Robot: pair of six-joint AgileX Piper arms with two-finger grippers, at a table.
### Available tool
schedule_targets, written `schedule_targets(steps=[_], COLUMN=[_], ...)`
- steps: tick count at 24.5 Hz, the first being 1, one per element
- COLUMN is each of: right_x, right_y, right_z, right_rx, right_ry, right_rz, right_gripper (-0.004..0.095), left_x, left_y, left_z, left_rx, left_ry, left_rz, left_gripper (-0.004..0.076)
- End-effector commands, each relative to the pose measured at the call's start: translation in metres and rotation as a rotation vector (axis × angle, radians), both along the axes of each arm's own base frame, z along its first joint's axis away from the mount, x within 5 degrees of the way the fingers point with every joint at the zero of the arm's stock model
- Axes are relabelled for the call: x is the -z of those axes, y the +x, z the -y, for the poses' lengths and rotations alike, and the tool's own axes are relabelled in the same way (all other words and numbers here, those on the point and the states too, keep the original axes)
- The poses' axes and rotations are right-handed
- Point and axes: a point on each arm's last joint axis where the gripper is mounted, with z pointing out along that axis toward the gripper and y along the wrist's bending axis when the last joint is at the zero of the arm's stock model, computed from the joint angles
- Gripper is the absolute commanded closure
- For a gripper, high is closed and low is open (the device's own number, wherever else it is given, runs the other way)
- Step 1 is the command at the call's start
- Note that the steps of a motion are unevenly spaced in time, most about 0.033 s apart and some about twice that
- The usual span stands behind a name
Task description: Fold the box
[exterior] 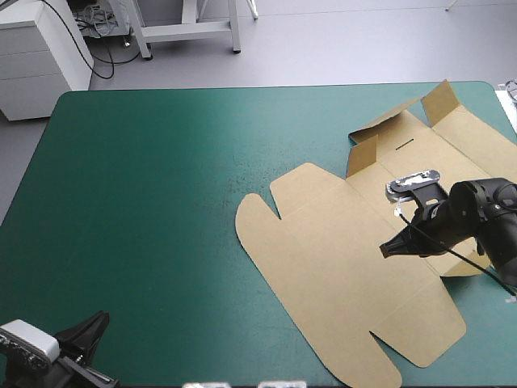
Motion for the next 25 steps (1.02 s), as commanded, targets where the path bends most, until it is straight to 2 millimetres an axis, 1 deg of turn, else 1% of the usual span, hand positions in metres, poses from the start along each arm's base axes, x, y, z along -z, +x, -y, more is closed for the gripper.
schedule_targets(steps=[1, 10, 13, 16, 19, 21, 23, 25], right_x=[-0.014, -0.014, -0.015, -0.022, -0.037, -0.047, -0.055, -0.060], right_y=[0.001, 0.001, 0.001, -0.001, -0.003, -0.002, -0.002, -0.001], right_z=[0.002, 0.002, 0.004, 0.006, 0.006, 0.006, 0.006, 0.006], right_rx=[0.002, 0.002, 0.002, 0.041, 0.069, 0.092, 0.117, 0.153], right_ry=[0.003, 0.004, -0.012, -0.019, -0.015, -0.001, 0.014, 0.033], right_rz=[0.075, 0.077, 0.074, 0.055, 0.053, 0.084, 0.108, 0.124], right_gripper=[0.0926, 0.0925, 0.0887, 0.0775, 0.0622, 0.0507, 0.0438, 0.0415], left_x=[-0.012, -0.012, -0.012, -0.012, -0.012, -0.012, -0.012, -0.012], left_y=[-0.001, -0.001, -0.001, -0.001, -0.001, -0.001, -0.001, -0.001], left_z=[0.000, 0.000, 0.000, 0.000, 0.000, 0.000, 0.000, 0.000], left_rx=[-0.002, -0.002, -0.002, -0.002, -0.003, -0.003, -0.003, -0.003], left_ry=[-0.048, -0.050, -0.050, -0.049, -0.053, -0.053, -0.053, -0.053], left_rz=[0.086, 0.085, 0.085, 0.083, 0.082, 0.082, 0.082, 0.082], left_gripper=[0.0717, 0.0717, 0.0717, 0.0717, 0.0717, 0.0717, 0.0717, 0.0717])
